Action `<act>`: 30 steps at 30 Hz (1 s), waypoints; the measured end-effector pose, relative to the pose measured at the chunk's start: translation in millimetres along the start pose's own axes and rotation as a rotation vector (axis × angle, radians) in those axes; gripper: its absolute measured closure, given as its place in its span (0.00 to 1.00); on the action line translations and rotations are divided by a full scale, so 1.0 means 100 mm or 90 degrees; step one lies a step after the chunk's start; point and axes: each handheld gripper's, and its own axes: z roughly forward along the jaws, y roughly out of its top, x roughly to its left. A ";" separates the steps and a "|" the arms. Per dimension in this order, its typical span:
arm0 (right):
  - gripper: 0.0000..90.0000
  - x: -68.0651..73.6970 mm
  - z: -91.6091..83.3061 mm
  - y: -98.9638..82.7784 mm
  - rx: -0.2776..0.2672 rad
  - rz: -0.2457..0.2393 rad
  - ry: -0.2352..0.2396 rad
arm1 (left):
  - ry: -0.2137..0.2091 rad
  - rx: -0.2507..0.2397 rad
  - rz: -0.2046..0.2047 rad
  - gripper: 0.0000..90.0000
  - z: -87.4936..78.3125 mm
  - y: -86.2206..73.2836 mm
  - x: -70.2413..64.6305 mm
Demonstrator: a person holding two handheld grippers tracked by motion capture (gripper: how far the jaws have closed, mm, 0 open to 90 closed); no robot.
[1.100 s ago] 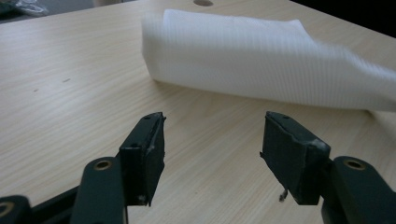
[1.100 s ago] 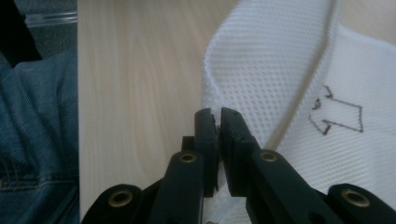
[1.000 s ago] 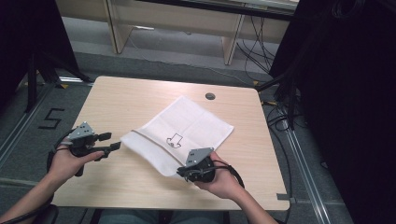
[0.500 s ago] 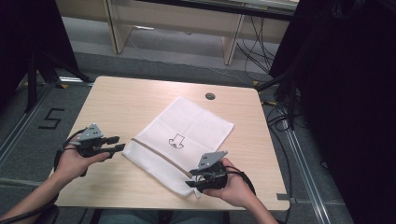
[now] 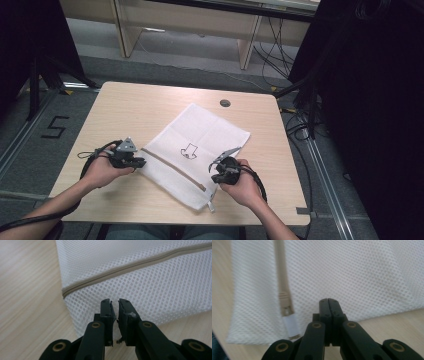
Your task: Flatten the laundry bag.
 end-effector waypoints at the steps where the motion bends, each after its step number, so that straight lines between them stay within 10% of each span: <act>1: 1.00 -0.03 0.05 0.02 0.020 0.004 -0.013 | -0.008 0.018 -0.004 0.91 0.02 -0.02 -0.02; 15: 1.00 -0.03 0.21 0.04 0.061 0.017 -0.021 | -0.052 0.055 -0.024 0.96 0.05 -0.05 -0.10; 16: 1.00 -0.03 0.21 0.04 0.063 0.015 -0.022 | -0.061 0.090 0.012 0.96 0.01 -0.04 -0.07; 30: 1.00 -0.13 0.22 0.08 0.072 0.009 -0.057 | -0.093 0.110 0.026 0.98 -0.02 -0.05 -0.41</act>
